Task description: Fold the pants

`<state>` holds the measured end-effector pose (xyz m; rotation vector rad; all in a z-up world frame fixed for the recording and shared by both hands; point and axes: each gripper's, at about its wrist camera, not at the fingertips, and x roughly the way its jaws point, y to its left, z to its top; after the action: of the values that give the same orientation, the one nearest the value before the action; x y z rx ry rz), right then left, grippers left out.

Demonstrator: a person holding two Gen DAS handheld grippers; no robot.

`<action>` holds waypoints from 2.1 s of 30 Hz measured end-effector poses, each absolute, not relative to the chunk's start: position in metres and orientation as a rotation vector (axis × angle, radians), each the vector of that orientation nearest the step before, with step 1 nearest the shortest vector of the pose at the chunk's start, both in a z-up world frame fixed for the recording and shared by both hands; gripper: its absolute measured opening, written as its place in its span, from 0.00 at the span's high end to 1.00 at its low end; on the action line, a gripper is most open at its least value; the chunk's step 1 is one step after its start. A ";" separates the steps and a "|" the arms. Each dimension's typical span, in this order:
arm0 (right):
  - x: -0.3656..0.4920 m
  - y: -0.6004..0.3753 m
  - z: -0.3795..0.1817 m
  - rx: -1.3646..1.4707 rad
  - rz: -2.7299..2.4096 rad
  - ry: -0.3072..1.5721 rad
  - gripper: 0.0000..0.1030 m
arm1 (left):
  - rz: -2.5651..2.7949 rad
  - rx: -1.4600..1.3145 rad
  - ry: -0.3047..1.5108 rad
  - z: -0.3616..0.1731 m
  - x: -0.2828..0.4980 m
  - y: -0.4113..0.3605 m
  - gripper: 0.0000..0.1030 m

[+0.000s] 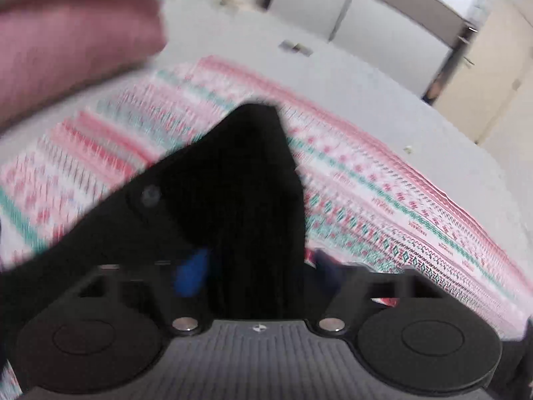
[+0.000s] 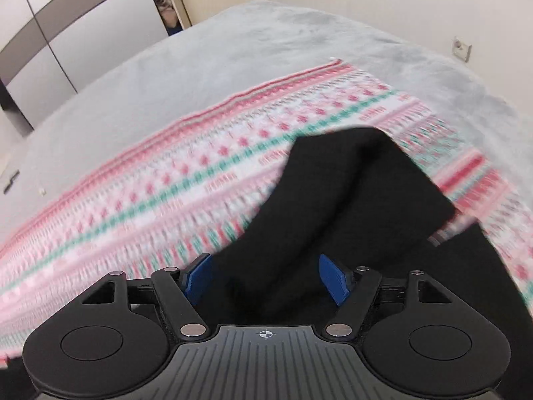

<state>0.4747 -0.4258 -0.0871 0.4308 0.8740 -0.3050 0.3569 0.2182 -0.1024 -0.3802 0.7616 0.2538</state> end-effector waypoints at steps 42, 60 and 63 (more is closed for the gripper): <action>0.189 -0.496 -0.088 0.625 -0.433 0.795 1.00 | 0.250 -0.549 0.875 -0.116 0.237 0.286 0.66; 0.197 -0.493 -0.108 0.460 -0.358 0.918 0.99 | 0.265 -0.529 0.869 -0.113 0.213 0.298 0.68; 0.203 -0.490 -0.109 0.445 -0.377 0.924 0.99 | 0.259 -0.540 0.845 -0.112 0.211 0.298 0.69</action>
<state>0.2027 -0.4904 -0.1092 0.4453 0.9244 -0.3775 0.2111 0.2980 -0.1115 -0.5399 0.8446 0.2594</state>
